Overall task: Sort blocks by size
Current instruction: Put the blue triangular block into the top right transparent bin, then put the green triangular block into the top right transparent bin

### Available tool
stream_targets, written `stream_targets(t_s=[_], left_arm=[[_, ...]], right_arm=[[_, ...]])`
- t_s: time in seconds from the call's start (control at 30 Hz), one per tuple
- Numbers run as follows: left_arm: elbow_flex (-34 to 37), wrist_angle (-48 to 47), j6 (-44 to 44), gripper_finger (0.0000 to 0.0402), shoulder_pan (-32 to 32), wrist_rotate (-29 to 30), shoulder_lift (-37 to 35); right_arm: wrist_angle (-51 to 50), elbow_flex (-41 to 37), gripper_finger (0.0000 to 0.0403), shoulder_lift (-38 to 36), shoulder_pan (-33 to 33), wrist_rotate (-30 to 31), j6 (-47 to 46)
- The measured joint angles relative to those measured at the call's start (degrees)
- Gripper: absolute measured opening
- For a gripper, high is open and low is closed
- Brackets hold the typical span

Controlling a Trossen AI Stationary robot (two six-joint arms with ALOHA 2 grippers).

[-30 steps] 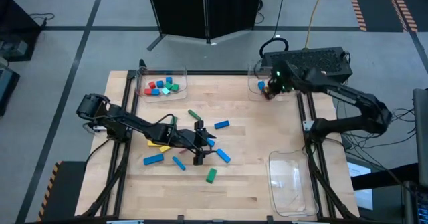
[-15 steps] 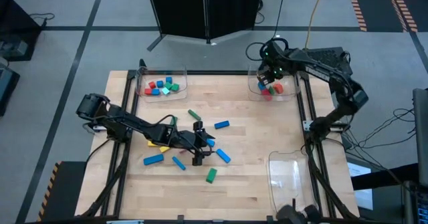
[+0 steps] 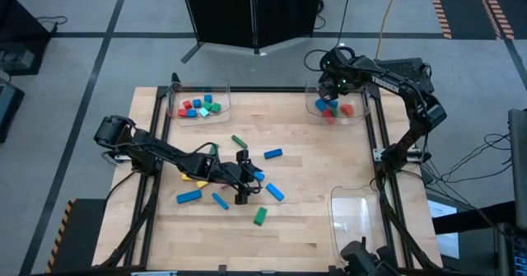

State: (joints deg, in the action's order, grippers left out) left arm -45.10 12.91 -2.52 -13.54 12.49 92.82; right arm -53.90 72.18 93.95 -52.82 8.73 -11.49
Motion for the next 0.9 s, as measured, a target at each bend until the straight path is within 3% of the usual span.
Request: stream_targets(t_s=[0.3, 0.5, 0.67, 0.9], left_arm=[[0.00, -0.53, 2.00, 0.0276, -1.35, -0.56, 0.00], [0.00, -1.42, 4.36, 0.0276, -3.41, -7.71, 0.00], [0.00, -1.44, 4.35, 0.0276, -5.19, -13.25, 0.02], [0.00, -1.61, -2.04, 0.0276, -7.94, -13.85, 0.04]], right_arm=[[-1.00, -0.02, 0.0196, -0.95, 0.62, 0.00, -0.30], [-1.61, -0.02, 0.0193, -6.07, 3.67, -0.11, -0.10], [-2.35, -0.02, 0.0193, -12.86, 8.43, -0.11, -0.34], [-5.08, -1.25, 0.0192, -21.65, 18.55, -0.11, -5.25]])
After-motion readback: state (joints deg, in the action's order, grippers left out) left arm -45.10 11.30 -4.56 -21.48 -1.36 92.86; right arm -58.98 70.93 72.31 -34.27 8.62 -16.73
